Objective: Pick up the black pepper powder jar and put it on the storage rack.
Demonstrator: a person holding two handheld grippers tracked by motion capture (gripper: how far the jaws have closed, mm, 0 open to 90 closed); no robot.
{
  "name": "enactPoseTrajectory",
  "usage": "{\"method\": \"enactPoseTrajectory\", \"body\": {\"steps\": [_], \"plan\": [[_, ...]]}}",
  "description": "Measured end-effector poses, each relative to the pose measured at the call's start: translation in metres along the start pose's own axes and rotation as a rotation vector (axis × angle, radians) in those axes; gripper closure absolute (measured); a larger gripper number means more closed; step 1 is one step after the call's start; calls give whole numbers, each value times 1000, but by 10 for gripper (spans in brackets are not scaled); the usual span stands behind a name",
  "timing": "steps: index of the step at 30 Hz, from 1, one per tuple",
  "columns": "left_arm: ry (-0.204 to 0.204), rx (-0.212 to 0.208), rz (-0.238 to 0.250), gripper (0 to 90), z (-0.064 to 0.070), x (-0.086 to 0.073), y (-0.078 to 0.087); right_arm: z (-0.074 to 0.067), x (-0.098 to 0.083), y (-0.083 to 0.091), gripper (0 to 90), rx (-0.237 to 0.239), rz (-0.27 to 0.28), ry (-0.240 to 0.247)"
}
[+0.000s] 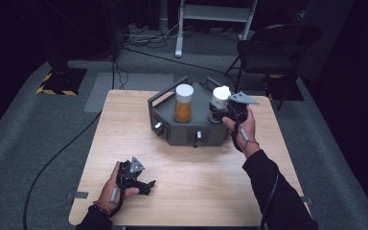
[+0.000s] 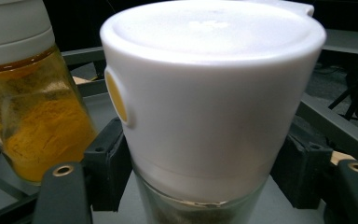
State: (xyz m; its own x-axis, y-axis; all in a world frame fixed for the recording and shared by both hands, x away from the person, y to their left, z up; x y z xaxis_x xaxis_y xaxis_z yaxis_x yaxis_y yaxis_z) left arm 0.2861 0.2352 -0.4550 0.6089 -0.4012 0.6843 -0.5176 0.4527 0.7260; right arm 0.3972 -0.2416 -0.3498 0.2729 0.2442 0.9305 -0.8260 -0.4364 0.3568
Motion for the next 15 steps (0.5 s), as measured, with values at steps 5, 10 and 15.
{"method": "enactPoseTrajectory", "body": {"steps": [5,10,15], "plan": [[0,0,0,4,0,0,0,2,0,1,264,7,-2,6],[0,0,0,4,0,0,0,3,1,3,171,6,-11,16],[0,0,0,4,0,0,0,4,0,7,76,6,-20,22]]}}
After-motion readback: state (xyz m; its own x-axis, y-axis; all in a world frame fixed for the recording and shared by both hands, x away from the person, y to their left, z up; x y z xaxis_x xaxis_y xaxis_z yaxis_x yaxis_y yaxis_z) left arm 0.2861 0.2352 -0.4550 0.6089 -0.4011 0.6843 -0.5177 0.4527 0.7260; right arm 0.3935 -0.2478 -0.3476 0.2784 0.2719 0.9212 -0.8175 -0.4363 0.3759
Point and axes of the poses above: each handheld gripper's, and its own axes: y roughly backward along the jaws, x roughly out of its top, z roughly to its right, the point moved 1 cm from there along -y, roughly forward along the jaws, and after that the axes turned 5 degrees about y, right-handed, at the moved point
